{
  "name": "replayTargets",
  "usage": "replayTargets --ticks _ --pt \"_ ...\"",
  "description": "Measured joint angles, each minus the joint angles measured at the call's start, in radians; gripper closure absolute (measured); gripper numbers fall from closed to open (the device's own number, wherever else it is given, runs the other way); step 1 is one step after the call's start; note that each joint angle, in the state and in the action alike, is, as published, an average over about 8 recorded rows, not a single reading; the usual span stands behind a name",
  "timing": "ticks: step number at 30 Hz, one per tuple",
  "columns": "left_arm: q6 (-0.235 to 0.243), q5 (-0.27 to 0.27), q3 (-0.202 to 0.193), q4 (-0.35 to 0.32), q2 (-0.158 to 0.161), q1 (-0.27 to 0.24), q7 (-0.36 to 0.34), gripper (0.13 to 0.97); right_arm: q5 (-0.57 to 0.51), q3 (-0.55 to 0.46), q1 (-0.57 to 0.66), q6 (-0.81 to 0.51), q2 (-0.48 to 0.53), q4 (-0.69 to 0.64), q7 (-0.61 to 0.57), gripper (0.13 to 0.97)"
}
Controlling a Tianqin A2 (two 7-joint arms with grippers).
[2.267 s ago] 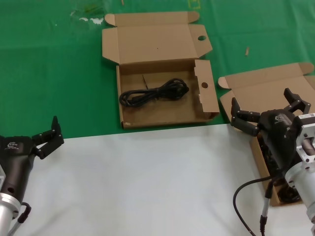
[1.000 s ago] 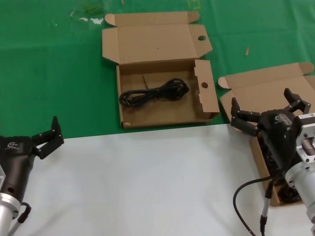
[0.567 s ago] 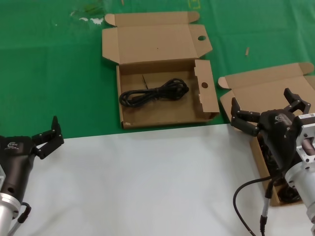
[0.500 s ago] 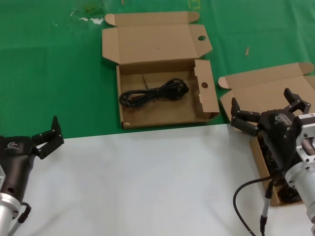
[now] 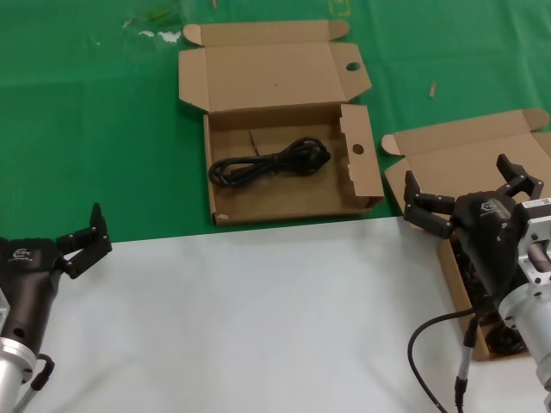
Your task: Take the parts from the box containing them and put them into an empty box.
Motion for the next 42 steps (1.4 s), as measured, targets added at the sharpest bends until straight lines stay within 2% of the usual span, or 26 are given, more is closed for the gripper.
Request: replayTargets --ticks 42 --pt "0.000 0.000 0.000 0.000 0.000 0.000 0.000 0.132 0.000 0.000 0.000 0.000 0.000 0.000 0.000 0.129"
